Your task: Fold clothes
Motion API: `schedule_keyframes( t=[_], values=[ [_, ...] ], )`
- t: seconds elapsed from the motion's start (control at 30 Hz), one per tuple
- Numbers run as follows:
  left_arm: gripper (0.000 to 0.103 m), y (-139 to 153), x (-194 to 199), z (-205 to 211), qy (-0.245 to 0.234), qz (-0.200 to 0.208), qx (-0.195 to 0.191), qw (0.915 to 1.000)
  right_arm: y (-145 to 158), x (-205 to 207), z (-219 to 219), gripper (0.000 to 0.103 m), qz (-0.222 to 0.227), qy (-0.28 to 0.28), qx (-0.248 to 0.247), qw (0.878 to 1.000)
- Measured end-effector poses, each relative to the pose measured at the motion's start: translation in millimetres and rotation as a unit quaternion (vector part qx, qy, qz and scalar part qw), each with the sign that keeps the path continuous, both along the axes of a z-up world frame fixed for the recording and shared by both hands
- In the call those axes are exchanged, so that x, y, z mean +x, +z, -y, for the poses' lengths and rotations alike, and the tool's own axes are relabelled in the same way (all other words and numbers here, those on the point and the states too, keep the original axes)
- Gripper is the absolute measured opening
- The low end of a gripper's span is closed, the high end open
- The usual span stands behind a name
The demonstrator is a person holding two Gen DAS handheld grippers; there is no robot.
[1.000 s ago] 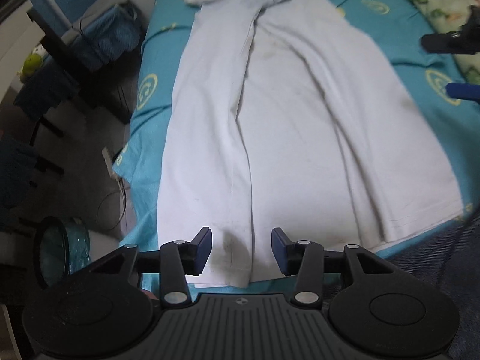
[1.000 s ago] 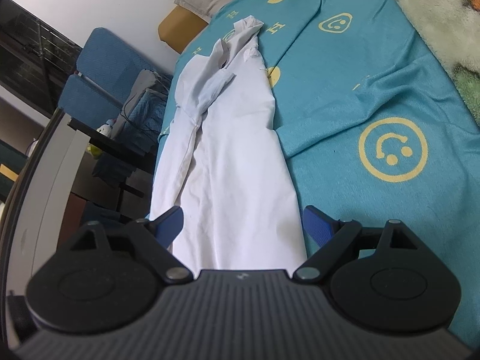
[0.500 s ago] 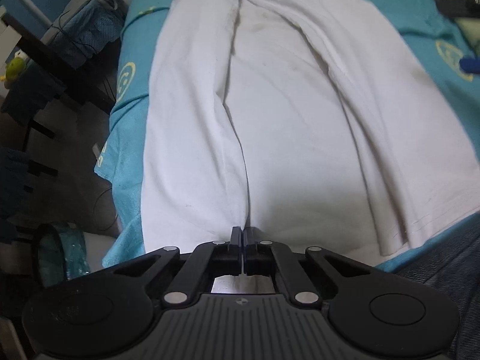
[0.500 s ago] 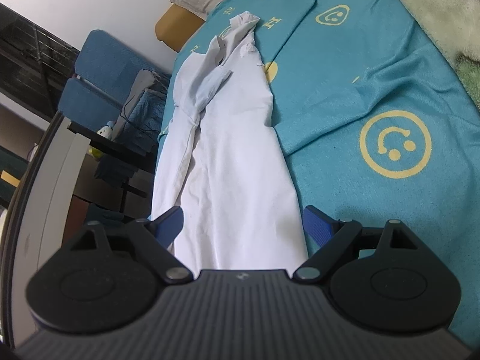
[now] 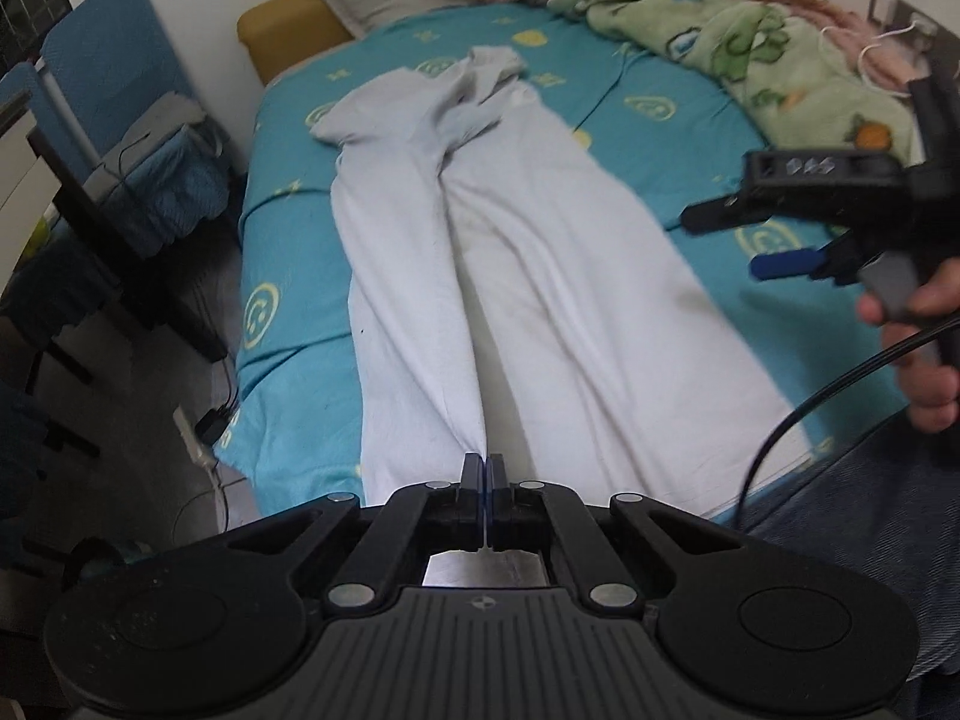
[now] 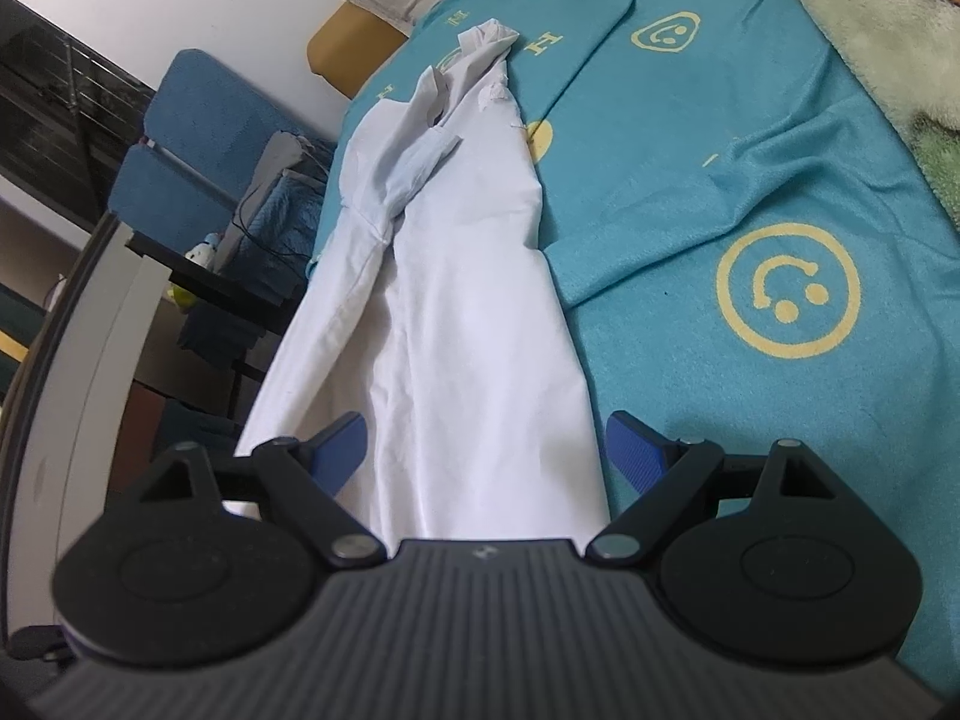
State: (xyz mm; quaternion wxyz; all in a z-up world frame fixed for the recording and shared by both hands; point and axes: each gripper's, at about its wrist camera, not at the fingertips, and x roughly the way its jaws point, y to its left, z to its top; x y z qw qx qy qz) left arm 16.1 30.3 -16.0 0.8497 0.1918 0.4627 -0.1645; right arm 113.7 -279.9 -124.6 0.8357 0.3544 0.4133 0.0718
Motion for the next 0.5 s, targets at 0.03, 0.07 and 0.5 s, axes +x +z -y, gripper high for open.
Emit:
schedule_keyframes(
  t=[0.03, 0.07, 0.5],
  values=[
    [0.0, 3.3, -1.9, 3.2, -0.003, 0.002, -0.005, 1.0, -0.4, 0.0, 0.6, 0.088, -0.001, -0.002, 0.0, 1.0],
    [0.0, 2.1, -0.3, 3.9, -0.006, 0.003, -0.007, 0.9999, -0.9, 0.0, 1.1, 0.088, -0.002, -0.003, 0.001, 1.0],
    [0.001, -51.3, -1.6, 51.6, -0.022, -0.037, -0.057, 0.9974, -3.4, -1.7, 4.9, 0.088, -0.006, -0.011, 0.004, 1.0]
  ],
)
